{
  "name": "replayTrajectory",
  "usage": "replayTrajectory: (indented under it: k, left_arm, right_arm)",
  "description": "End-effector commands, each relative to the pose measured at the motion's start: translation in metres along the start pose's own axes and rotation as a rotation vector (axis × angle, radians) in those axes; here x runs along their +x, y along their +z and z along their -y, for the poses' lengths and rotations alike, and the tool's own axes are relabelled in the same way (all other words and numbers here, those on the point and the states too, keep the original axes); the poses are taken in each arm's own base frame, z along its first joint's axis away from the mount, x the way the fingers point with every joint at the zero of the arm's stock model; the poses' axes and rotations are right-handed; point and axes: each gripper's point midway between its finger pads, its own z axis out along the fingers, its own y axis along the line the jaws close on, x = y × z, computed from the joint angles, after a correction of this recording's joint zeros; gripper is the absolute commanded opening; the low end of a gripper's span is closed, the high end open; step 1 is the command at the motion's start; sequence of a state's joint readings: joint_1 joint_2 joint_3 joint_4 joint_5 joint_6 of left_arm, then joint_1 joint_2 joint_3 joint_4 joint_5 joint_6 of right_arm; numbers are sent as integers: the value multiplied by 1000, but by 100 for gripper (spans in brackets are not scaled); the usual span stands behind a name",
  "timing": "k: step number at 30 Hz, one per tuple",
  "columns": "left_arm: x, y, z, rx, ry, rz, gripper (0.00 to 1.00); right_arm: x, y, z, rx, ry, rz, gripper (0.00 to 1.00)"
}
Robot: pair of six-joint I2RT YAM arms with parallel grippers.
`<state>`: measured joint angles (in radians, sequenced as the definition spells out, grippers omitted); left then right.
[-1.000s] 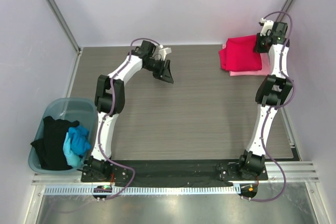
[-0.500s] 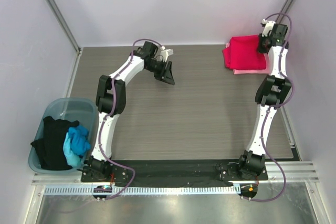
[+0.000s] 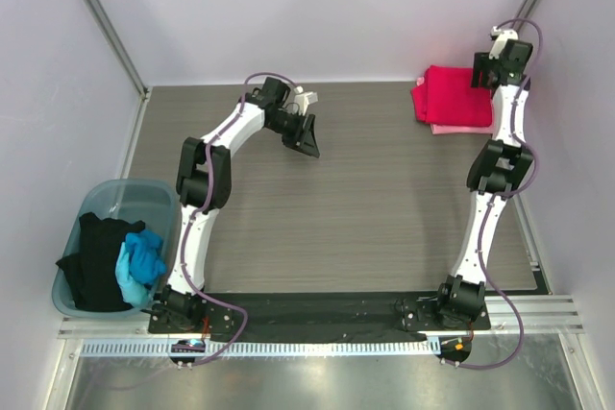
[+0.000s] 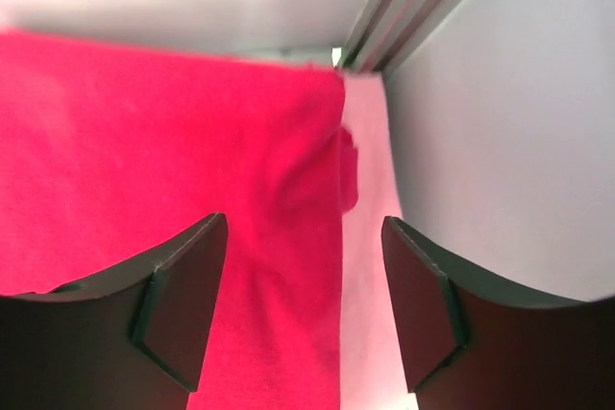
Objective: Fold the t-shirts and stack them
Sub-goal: Neatly place the folded tshirt to the corner, then reset both grippers
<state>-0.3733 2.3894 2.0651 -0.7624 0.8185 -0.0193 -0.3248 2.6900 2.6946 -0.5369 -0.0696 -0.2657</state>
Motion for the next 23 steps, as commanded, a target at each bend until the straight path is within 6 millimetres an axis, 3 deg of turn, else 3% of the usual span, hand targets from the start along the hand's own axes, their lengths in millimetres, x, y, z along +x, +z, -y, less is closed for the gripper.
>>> replayTrajectory:
  k: [1,2,4,5,7,8,9,10,11,12,14,15,16,17,18,19,21,22,23]
  left_arm:
    - [-14,-9,12,0,48,26,44]
    - [-15,-11,13,-2,50,30,44]
    - [-23,-20,19,-11,71,52,45]
    - [-27,-26,19,-25,80,67,45]
    - [-40,-42,19,-102,113,107,46]
    - [-45,-49,15,-152,138,121,47]
    - [-50,-55,12,-197,194,127,51]
    - [-55,-66,1,-295,216,137,55]
    - [-67,-78,2,-348,243,165,59]
    - [-73,-88,-3,-414,253,180,66]
    - [-83,-106,-12,-523,280,202,72]
    - [-85,-111,-13,-549,284,209,88]
    - [-86,-115,-14,-569,285,213,96]
    - [-86,-118,-16,-589,284,210,99]
    - [-84,-120,-14,-590,285,209,100]
    - [-82,-120,-14,-593,284,205,100]
    - [-79,-122,-12,-606,276,203,100]
    - [-77,-123,-12,-611,277,198,100]
    - [-76,-122,-10,-614,281,194,100]
  right_arm:
    - [-107,-59,10,-5,20,251,72]
    - [-122,-74,6,-26,27,280,74]
    - [-131,-85,-11,-89,25,292,75]
    - [-147,-104,-14,-100,47,319,83]
    - [-135,-110,-35,-184,87,278,91]
    - [-155,-141,-47,-244,88,317,99]
    - [-123,-132,-72,-336,126,246,100]
    - [-119,-141,-81,-345,141,239,100]
    - [-113,-146,-104,-356,147,220,100]
    - [-99,-156,-115,-341,164,193,100]
    - [-83,-160,-125,-236,169,144,100]
    - [-71,-171,-149,-235,173,113,100]
    - [-65,-175,-156,-213,172,98,100]
    - [-60,-181,-166,-220,164,87,100]
    - [-42,-184,-186,-250,146,49,100]
    - [-43,-195,-191,-266,144,59,100]
    - [-23,-198,-207,-299,125,23,100]
    - [-22,-204,-221,-321,111,24,100]
    - [-18,-205,-223,-325,136,10,100]
